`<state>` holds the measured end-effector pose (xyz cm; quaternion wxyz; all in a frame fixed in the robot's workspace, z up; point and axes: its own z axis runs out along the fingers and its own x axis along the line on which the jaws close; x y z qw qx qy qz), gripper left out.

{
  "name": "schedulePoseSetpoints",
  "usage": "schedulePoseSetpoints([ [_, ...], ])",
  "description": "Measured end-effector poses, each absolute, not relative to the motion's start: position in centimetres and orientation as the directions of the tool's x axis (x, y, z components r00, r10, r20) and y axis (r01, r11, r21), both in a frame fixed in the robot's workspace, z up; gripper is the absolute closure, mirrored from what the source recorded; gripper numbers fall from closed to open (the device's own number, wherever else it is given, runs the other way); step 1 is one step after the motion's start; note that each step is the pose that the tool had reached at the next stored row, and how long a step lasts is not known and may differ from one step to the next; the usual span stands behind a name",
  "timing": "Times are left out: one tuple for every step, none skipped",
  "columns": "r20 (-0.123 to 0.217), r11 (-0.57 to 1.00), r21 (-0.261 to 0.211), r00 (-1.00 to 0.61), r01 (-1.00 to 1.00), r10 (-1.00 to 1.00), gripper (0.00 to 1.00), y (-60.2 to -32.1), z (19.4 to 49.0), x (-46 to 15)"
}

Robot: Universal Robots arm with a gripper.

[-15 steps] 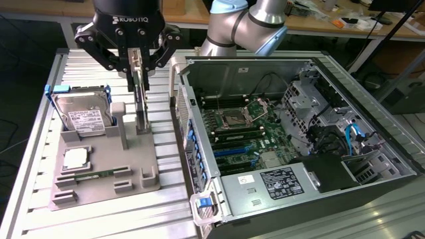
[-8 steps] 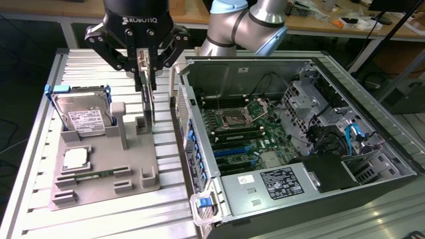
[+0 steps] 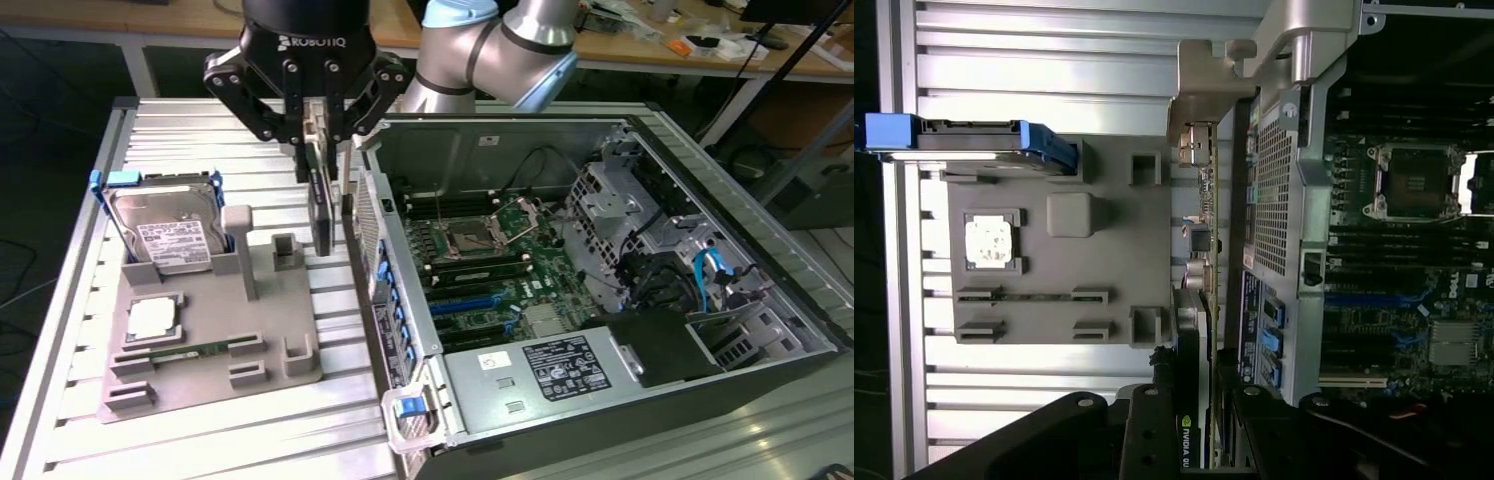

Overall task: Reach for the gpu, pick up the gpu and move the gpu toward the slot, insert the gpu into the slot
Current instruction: 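Pick up the gpu and move the gpu toward the slot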

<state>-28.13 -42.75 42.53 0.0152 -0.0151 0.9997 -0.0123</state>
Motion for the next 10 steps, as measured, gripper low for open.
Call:
schedulePoseSetpoints([
  [-0.03, 0.999, -0.025, -0.999, -0.03, -0.031, 0.73, -42.8, 42.5, -27.9],
  [-0.03, 0.999, -0.025, -0.999, -0.03, -0.031, 0.73, -42.8, 42.5, -27.7],
  [-0.03, 0.999, -0.025, -0.999, -0.03, -0.031, 0.73, -42.8, 42.5, -27.4],
  [-0.03, 0.999, -0.025, -0.999, -0.03, -0.031, 0.73, -42.8, 42.6, -27.2],
  [-0.03, 0.999, -0.025, -0.999, -0.03, -0.031, 0.73, -42.8, 42.6, -27.1],
  [-0.03, 0.999, -0.025, -0.999, -0.03, -0.031, 0.73, -42.8, 42.7, -27.0],
  [-0.03, 0.999, -0.025, -0.999, -0.03, -0.031, 0.73, -42.8, 42.8, -26.8],
  [-0.03, 0.999, -0.025, -0.999, -0.03, -0.031, 0.73, -42.8, 43.0, -26.7],
  [-0.03, 0.999, -0.025, -0.999, -0.03, -0.031, 0.73, -42.8, 43.0, -26.6],
  [-0.03, 0.999, -0.025, -0.999, -0.03, -0.031, 0.73, -42.8, 43.1, -26.4],
])
